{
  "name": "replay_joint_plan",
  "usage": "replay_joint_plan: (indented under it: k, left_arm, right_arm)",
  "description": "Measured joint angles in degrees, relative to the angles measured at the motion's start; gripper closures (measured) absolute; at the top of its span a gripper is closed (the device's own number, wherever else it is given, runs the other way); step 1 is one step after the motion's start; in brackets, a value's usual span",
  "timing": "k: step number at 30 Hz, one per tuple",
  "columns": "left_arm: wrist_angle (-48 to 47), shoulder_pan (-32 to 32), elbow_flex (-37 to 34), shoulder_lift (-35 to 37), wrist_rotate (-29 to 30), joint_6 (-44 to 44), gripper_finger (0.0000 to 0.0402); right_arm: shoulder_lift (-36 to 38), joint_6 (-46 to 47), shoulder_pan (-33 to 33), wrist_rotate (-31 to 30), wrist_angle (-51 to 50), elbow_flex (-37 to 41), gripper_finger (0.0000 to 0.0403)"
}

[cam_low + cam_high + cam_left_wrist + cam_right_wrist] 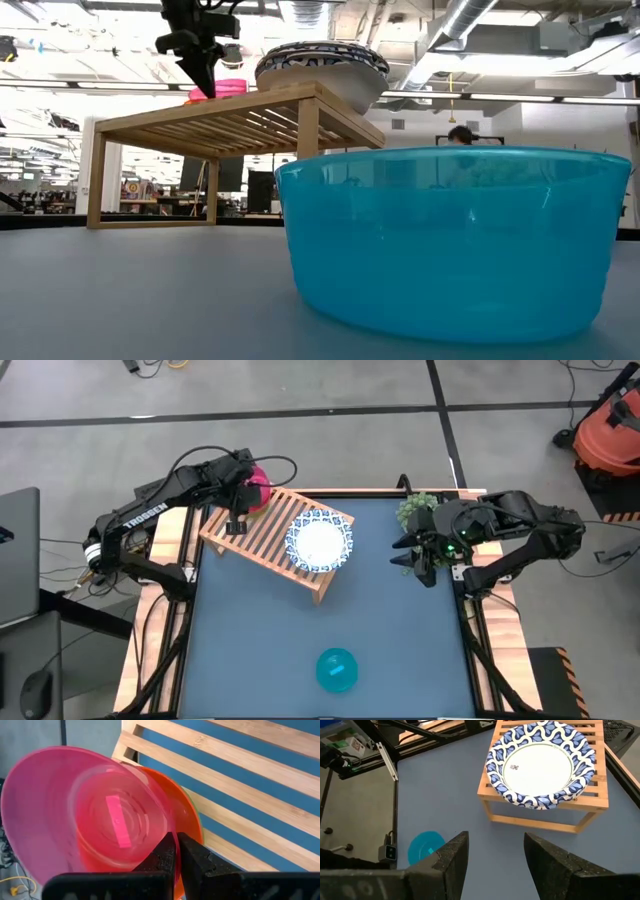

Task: Place and stack bowls onto a shelf
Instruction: Stack the pink bowl on top of the orange bowl on the shelf, then stack the blue bowl on top of the pink bowl on the shelf

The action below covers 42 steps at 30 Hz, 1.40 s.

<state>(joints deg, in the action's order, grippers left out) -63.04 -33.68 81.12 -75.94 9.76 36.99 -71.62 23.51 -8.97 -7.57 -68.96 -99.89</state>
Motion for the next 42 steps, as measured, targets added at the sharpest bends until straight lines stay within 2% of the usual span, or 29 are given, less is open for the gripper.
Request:
replay_joint_plan:
  k: [8, 23, 33, 37, 42]
  left_arm:
    - [-2.3, -0.5, 0.0, 0.0, 1.1, -0.1, 0.0384]
    - [-3.5, 0.7, 0.0, 2.6, 1.7, -3.1, 0.0258]
    - [-3.0, 0.7, 0.0, 7.7, 4.5, -7.0, 0.0232]
    - [-2.4, 0.7, 0.0, 10.7, 0.3, -12.2, 0.0232]
    - [-1.5, 1.1, 0.0, 14.7, -10.3, -20.6, 0.0232]
  right_arm:
    - [0.0, 0.0, 0.0, 0.0, 0.0, 0.0, 0.0188]
    - [0.0, 0.0, 0.0, 0.0, 0.0, 0.0, 0.0188]
    - [0.0, 0.1, 0.0, 0.0, 0.3, 0.0, 0.0188]
    - [-0.5, 4.0, 0.0, 0.0, 0.9, 1.3, 0.0188]
    - [-1.7, 11.3, -2.9, 0.0, 5.0, 9.6, 0.0188]
